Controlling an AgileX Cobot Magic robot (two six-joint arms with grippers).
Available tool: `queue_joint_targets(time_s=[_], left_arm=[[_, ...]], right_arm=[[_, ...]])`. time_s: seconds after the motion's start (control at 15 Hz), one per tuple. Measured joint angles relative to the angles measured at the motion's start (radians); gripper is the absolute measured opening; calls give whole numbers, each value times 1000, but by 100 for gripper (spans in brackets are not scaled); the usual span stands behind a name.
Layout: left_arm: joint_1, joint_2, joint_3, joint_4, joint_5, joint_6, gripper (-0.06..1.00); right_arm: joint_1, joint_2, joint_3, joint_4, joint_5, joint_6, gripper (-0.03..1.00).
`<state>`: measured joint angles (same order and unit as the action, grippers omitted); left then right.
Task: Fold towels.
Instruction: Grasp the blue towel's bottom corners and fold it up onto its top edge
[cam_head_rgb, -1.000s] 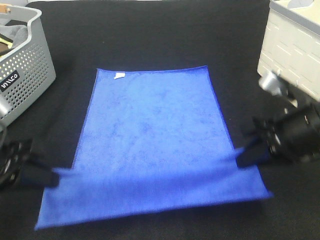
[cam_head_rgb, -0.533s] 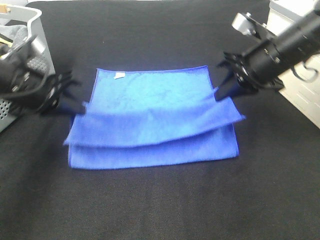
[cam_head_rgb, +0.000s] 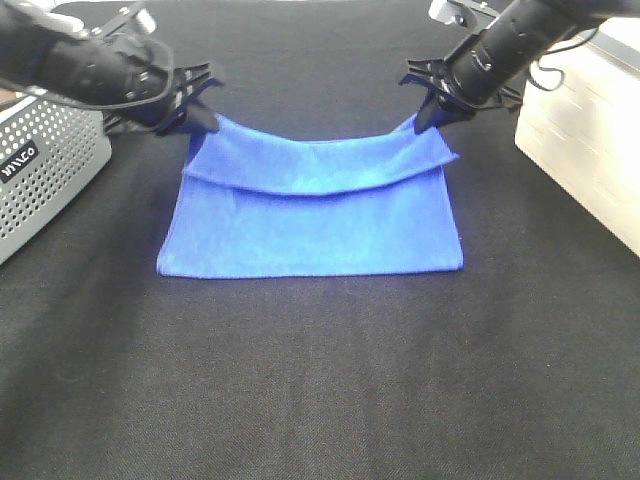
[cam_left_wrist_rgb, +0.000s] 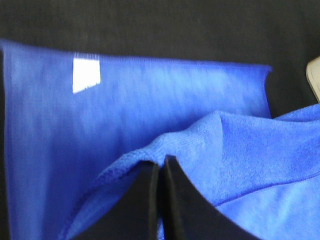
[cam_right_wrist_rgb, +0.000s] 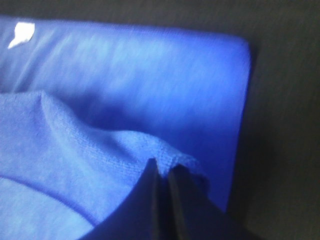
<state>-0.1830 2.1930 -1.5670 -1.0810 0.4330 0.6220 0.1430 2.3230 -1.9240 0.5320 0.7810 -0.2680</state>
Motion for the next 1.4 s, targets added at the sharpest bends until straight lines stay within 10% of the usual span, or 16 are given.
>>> queue_joint_targets(time_s=[0.67,0.8,1.0,1.4], left_arm=[[0,240,-258,24,-93,0,4],[0,241,-258,27,-93,0,13],[0,239,-260,30,-82,0,61],[58,180,-260,127,229,-70,63]], right_arm=[[-17,240,-223,-38,-75,11,3],[-17,240,-224,-38,-76,11,14],[-17,240,-236,-38,-5,16,70],[-17,239,-299,-95,325,113,80]])
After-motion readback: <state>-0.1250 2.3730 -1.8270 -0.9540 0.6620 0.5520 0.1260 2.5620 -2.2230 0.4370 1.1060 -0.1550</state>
